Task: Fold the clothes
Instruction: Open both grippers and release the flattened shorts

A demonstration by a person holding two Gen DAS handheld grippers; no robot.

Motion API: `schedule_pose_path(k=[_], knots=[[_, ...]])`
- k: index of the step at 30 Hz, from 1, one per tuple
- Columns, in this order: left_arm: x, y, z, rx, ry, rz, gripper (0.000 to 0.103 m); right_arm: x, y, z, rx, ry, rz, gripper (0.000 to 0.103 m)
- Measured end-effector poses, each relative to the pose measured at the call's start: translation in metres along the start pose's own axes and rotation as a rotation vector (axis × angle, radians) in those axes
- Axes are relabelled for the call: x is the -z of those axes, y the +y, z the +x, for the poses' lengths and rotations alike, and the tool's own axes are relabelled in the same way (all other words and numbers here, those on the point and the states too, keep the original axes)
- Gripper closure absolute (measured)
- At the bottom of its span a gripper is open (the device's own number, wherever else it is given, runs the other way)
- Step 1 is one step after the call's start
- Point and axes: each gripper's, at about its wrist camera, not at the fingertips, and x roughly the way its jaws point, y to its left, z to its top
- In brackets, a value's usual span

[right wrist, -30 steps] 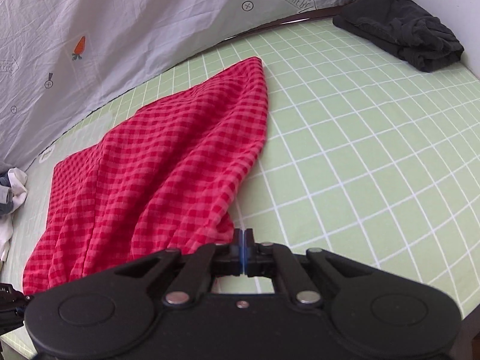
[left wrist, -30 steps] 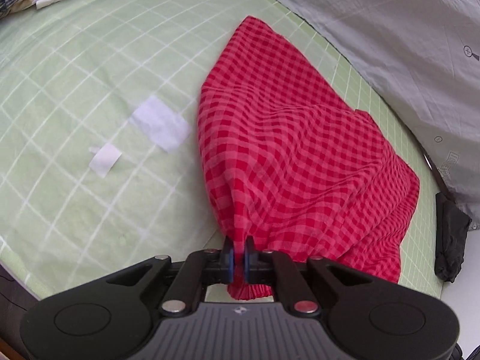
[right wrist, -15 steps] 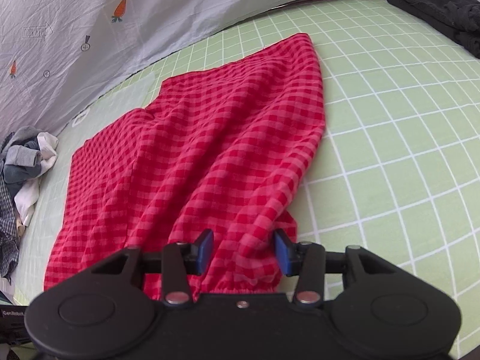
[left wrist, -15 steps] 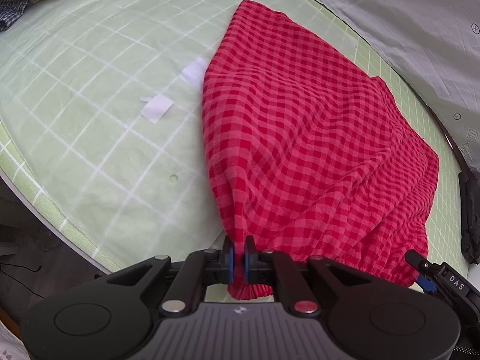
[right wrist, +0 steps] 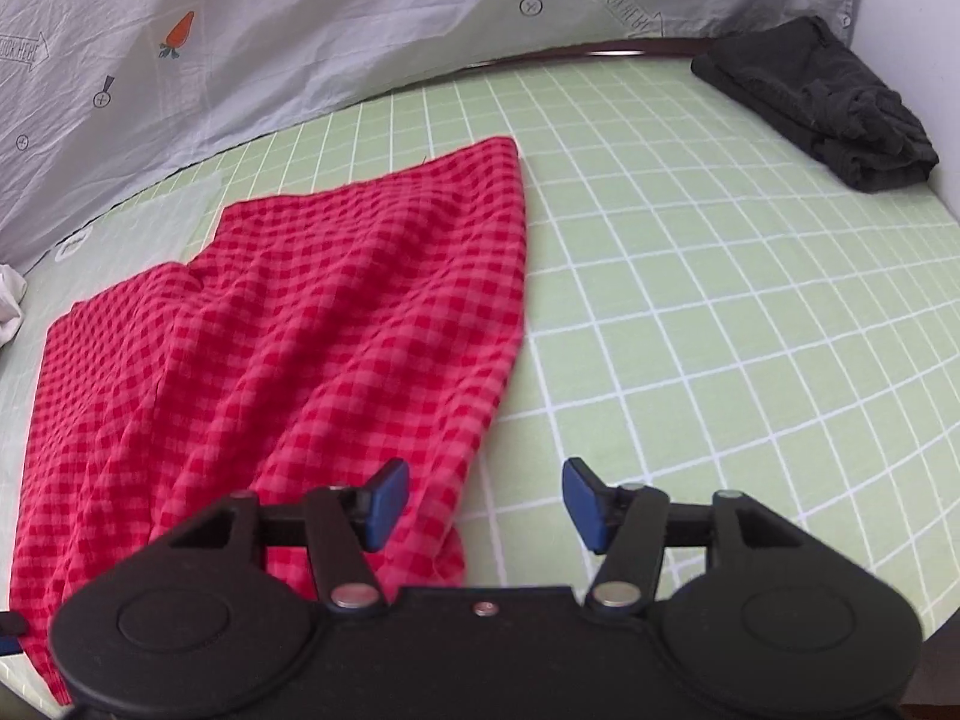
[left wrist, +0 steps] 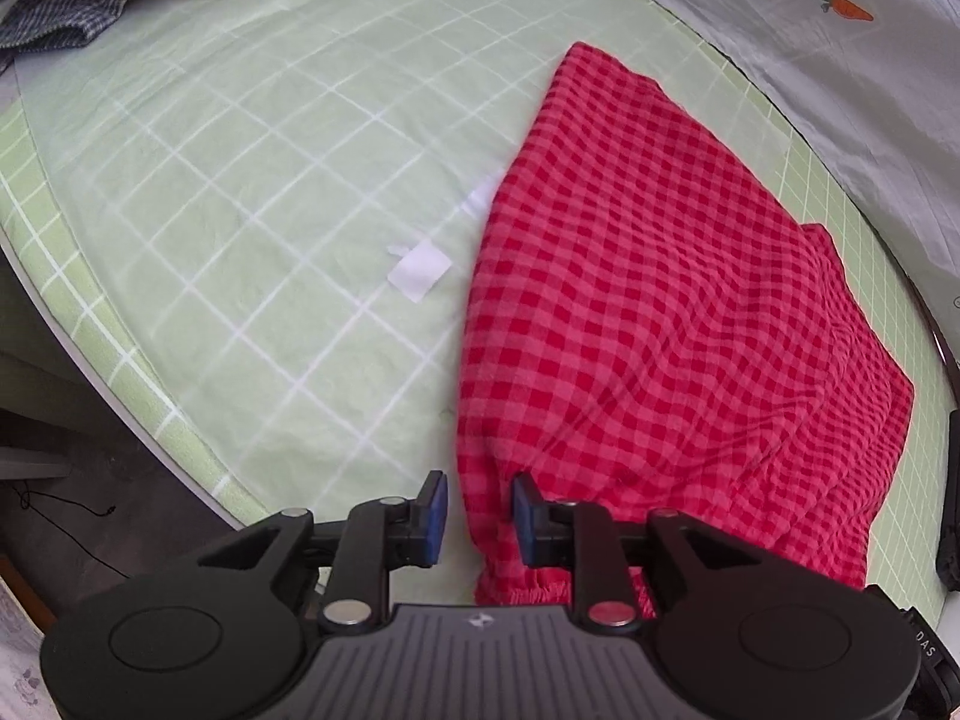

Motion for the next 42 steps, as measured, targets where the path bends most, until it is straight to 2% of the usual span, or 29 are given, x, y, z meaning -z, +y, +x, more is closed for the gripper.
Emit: schedule_pose_path(k=[3,4,6,12,15,17,21,24,27,31,32,34,35,38,42], knots=[[-0.018,-0.005,-0.006,-0.022,-0.052,0.035,0.062,-0.014,0.01,0.005,-0.019,-0.034,0.014,0.015],[-0.025,-0.006,-0.006,-0.025,-0.058,0.044,0.061,-0.017,0.015,0.008,-0.027,-0.044,0.017,0.009],[-0.037,-0.007,-0.004,-0.024,-0.058,0.056,0.061,-0.024,0.03,0.013,-0.033,-0.05,0.006,0.006],[-0.075,-0.006,0.004,-0.018,-0.043,0.088,0.059,-0.05,0.077,0.032,-0.042,-0.075,-0.018,0.002],[-0.101,-0.009,0.015,-0.04,-0.034,0.111,0.051,-0.059,0.096,0.047,-0.031,-0.067,-0.029,0.002],[-0.119,-0.013,0.026,-0.058,-0.026,0.123,0.051,-0.064,0.106,0.059,-0.012,-0.055,-0.03,0.001],[-0.159,-0.025,0.052,-0.011,-0.009,0.151,0.051,-0.074,0.111,0.078,0.044,-0.033,-0.022,0.001],[-0.182,-0.046,0.072,-0.007,-0.003,0.227,0.05,-0.078,0.107,0.087,0.102,-0.003,0.011,0.001],[-0.198,-0.066,0.092,-0.017,0.011,0.316,0.05,-0.076,0.103,0.093,0.146,0.02,0.025,0.001],[-0.207,-0.082,0.104,-0.018,0.001,0.369,0.05,-0.075,0.102,0.099,0.199,0.039,0.025,0.001],[-0.206,-0.084,0.104,-0.028,-0.012,0.379,0.052,-0.076,0.102,0.099,0.205,0.039,0.022,0.002],[-0.204,-0.088,0.105,-0.044,-0.036,0.398,0.078,-0.078,0.104,0.1,0.207,0.035,0.016,0.002],[-0.202,-0.087,0.104,-0.038,-0.036,0.398,0.103,-0.079,0.104,0.1,0.205,0.032,0.012,0.002],[-0.194,-0.08,0.097,0.004,-0.042,0.39,0.103,-0.081,0.105,0.096,0.193,0.016,-0.002,0.002],[-0.171,-0.065,0.063,0.024,-0.102,0.4,0.103,-0.079,0.101,0.086,0.175,-0.008,-0.015,0.002]])
